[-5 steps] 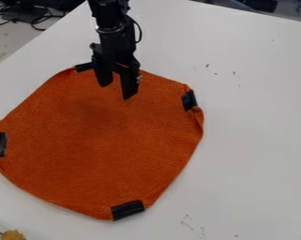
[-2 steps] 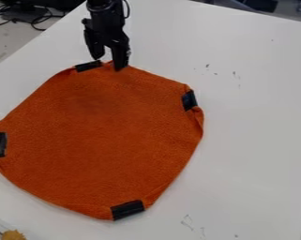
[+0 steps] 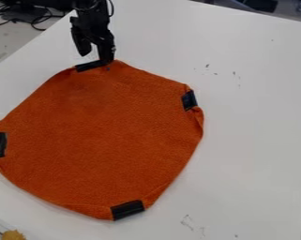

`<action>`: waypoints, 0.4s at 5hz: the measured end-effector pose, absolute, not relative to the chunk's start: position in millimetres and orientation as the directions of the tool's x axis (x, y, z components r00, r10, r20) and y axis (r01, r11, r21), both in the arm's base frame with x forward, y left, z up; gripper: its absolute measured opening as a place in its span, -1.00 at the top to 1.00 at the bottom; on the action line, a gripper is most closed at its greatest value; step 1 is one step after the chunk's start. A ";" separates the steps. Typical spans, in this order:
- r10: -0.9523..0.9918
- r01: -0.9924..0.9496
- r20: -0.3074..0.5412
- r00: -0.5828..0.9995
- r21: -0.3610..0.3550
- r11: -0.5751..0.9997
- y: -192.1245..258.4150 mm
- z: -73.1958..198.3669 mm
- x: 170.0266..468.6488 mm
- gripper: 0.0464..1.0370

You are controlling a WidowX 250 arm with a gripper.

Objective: Fold the cloth from top to bottom

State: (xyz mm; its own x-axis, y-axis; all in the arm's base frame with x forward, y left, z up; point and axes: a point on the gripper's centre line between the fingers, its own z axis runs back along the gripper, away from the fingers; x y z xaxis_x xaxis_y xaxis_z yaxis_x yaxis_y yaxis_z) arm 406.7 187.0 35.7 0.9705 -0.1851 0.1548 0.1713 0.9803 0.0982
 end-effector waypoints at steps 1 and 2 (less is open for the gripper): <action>-0.200 0.186 0.142 0.969 0.105 0.977 200.3 34.8 417.3 -0.92; -0.211 0.203 0.105 0.972 0.081 0.976 206.1 28.5 419.5 -0.92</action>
State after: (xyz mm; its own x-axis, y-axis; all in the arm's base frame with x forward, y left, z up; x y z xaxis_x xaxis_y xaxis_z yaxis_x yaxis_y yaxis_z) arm 419.5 206.1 28.5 0.9718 -0.2111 0.1054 0.2032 0.9758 0.0812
